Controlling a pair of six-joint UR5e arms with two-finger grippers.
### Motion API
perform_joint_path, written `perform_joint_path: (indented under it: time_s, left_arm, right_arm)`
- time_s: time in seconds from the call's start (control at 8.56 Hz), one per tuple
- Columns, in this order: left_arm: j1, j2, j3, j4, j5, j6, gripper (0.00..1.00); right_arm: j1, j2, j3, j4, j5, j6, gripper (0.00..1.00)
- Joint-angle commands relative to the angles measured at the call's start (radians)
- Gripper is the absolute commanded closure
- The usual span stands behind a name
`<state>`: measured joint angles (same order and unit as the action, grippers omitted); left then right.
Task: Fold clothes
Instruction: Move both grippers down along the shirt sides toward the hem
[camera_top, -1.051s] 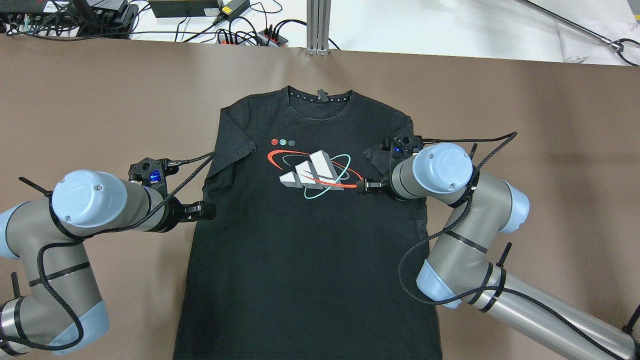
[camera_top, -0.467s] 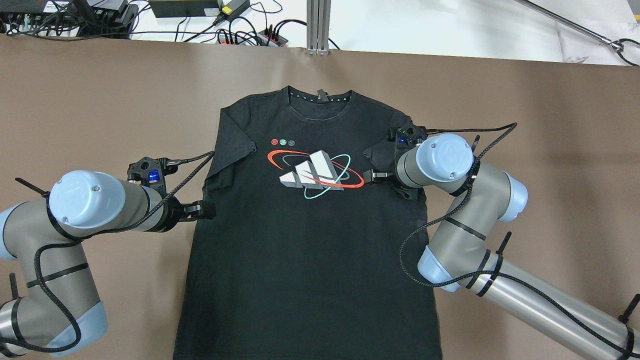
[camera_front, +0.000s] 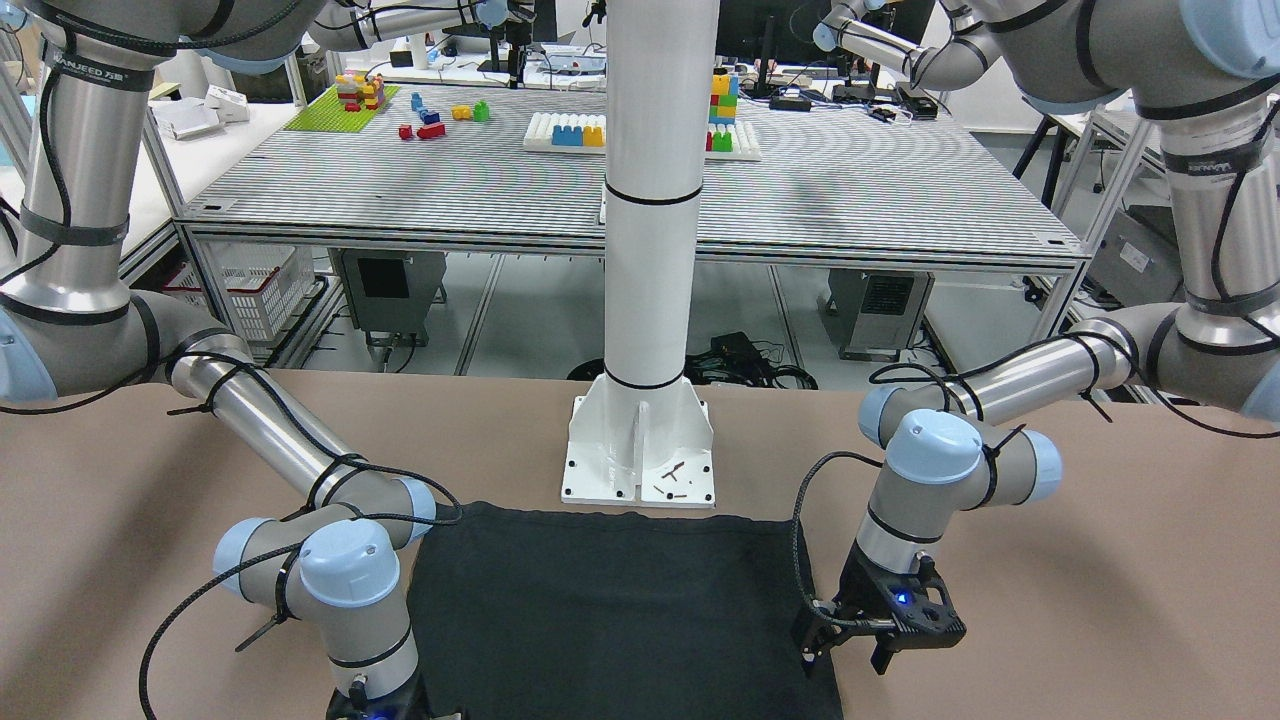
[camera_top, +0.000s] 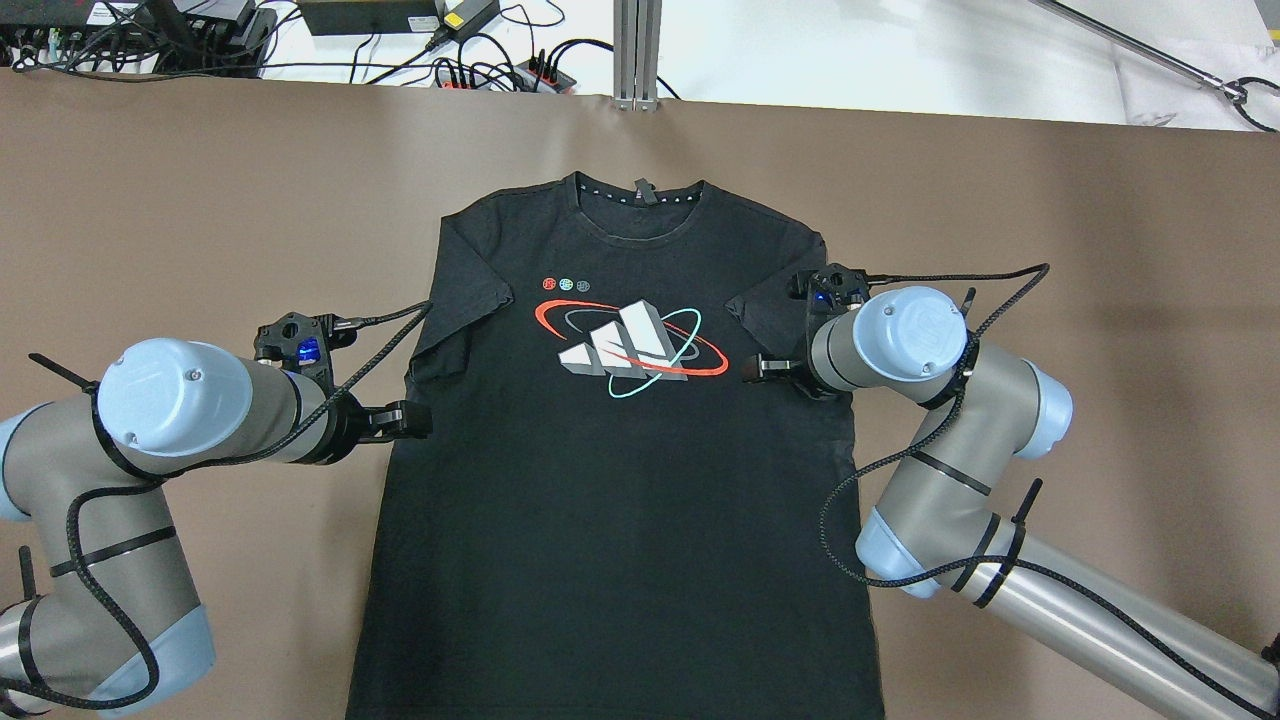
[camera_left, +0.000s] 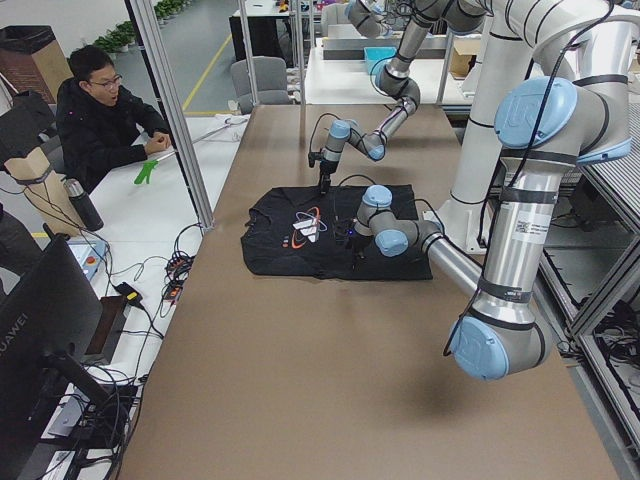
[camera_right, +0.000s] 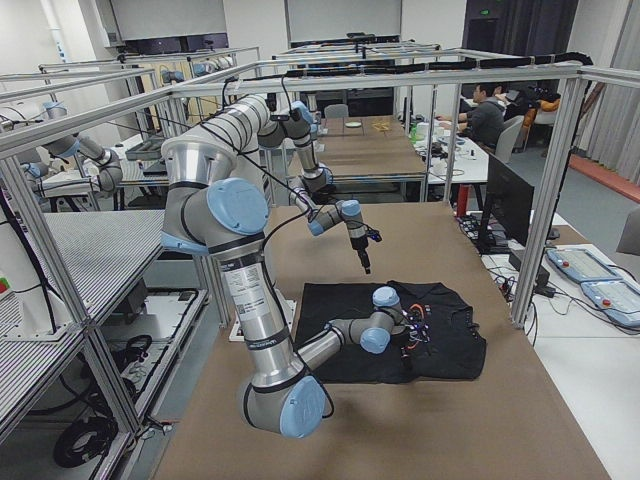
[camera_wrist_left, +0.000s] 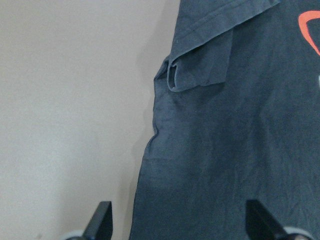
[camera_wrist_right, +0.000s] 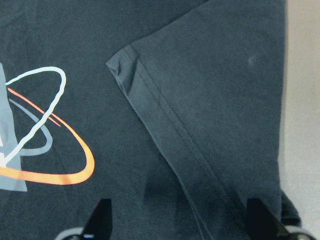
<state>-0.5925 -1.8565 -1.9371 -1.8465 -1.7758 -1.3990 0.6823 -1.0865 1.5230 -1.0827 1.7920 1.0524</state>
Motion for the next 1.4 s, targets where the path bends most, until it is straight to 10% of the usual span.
perform_joint_path:
  time_s: [0.0, 1.28]
  left_arm:
    - [0.000, -0.004, -0.026, 0.042, -0.001, 0.000, 0.06]
    - [0.023, 0.007, -0.026, 0.041, 0.006, -0.131, 0.06]
  right_arm:
    - [-0.012, -0.012, 0.003, 0.021, 0.027, 0.005, 0.05]
    - [-0.130, -0.396, 0.449, 0.006, 0.049, 0.343, 0.05]
